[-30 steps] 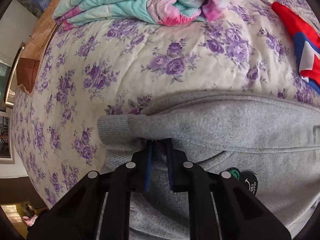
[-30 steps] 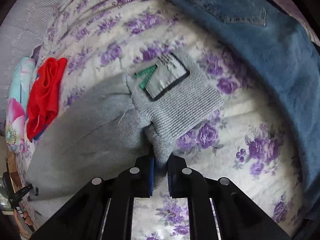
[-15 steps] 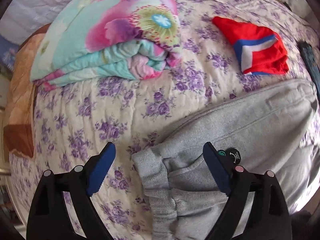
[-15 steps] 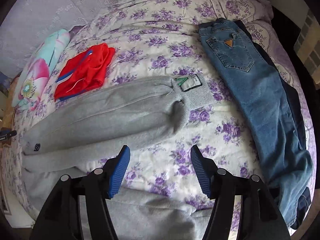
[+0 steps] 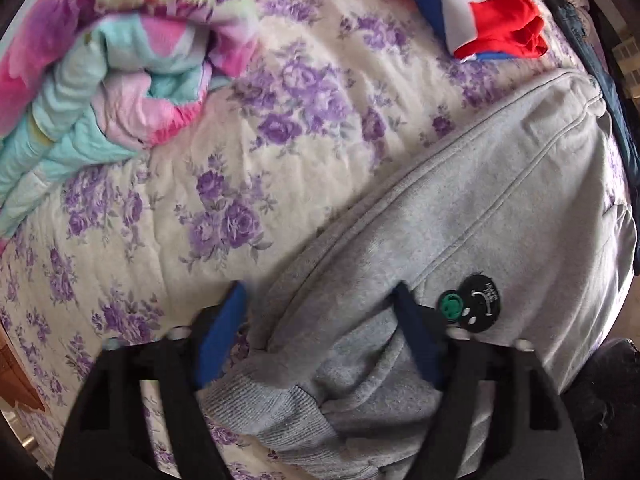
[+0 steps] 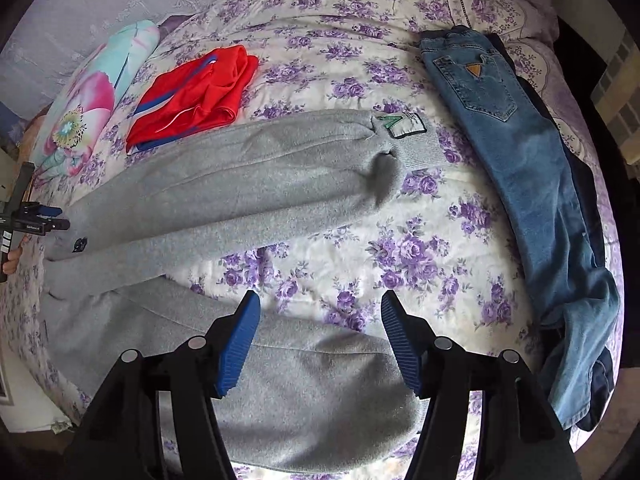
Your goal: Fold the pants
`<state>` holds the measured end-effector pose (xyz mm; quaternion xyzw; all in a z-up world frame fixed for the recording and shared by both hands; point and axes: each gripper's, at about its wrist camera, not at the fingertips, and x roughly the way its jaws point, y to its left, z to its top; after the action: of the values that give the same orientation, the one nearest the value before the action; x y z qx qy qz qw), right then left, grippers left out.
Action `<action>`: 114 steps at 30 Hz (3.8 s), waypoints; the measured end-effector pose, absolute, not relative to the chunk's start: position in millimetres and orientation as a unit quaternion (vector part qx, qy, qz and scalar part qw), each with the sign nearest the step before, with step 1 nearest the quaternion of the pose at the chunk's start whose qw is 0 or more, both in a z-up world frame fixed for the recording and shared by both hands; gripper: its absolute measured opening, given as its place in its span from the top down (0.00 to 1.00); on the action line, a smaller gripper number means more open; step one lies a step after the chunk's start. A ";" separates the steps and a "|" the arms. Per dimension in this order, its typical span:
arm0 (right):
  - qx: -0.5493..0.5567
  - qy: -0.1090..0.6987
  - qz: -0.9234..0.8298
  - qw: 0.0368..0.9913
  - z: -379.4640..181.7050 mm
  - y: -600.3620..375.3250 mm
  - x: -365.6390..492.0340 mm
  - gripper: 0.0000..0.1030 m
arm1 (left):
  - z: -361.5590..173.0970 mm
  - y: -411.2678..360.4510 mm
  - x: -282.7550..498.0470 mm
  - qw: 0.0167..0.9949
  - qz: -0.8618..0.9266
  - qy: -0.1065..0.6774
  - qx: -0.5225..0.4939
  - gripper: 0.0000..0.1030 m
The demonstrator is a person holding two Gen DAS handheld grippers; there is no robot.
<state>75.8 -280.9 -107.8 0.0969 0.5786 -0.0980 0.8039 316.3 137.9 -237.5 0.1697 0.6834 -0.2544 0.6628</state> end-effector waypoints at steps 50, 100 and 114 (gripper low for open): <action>-0.101 0.567 0.400 0.713 -125.2 -25.5 58.6 0.94 | -156.5 203.2 83.0 0.752 -0.274 0.594 0.079 0.88; -0.051 0.672 0.245 0.697 -170.8 2.1 76.7 0.76 | -229.6 166.7 68.9 0.734 -0.059 0.675 -0.047 0.50; 0.086 0.770 -0.136 0.617 -205.6 -210.0 261.8 0.47 | -233.4 172.3 63.1 0.734 -0.067 0.673 -0.064 0.50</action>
<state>261.8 -210.0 -205.6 0.0859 0.7704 -0.1359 0.6170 63.1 172.3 -233.4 -0.0639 0.6729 -0.0671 0.7339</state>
